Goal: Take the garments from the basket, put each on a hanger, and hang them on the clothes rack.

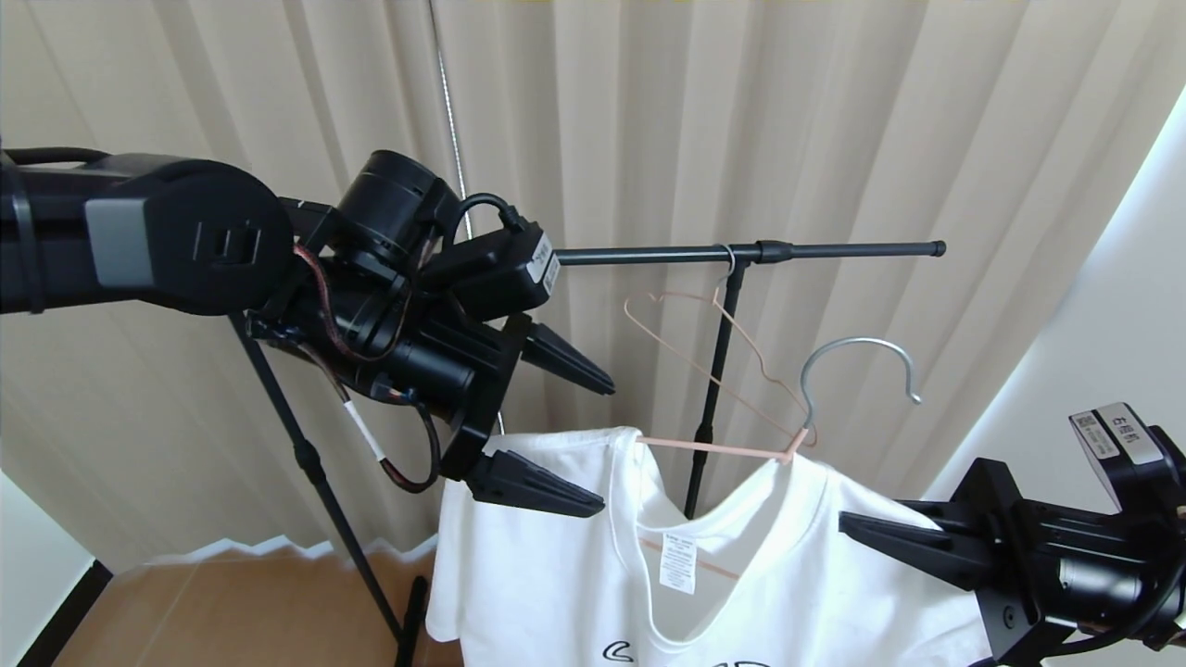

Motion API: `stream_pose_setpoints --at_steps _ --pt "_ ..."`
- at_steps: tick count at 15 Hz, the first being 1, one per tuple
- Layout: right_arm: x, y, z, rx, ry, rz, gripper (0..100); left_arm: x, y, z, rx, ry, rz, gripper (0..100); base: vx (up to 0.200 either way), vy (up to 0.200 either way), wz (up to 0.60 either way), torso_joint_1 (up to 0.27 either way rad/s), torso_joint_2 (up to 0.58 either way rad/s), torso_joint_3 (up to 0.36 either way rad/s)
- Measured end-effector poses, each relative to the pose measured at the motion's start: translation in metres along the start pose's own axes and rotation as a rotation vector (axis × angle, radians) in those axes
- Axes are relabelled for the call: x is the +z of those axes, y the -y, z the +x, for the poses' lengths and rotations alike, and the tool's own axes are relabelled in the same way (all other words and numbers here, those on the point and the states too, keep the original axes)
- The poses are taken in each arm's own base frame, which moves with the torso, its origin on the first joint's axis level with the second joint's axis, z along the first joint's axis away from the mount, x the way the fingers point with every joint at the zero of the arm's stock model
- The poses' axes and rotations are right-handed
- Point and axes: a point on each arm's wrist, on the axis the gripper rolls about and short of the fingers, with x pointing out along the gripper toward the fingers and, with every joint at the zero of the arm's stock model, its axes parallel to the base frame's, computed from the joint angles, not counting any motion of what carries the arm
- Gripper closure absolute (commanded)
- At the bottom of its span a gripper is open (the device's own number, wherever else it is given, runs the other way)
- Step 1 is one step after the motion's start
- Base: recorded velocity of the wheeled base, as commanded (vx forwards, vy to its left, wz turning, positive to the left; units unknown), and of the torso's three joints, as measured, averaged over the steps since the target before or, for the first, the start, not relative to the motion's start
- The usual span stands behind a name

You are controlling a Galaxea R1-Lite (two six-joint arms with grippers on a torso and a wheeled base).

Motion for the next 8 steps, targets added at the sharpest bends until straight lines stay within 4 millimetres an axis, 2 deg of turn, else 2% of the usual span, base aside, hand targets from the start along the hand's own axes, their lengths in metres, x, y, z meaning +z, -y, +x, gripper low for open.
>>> stream_pose_setpoints --at_steps 8 --pt "0.002 -0.002 -0.001 0.002 0.007 -0.009 100 -0.004 -0.006 0.023 -0.049 -0.009 -0.012 0 0.000 0.000 0.00 0.000 0.00 0.000"
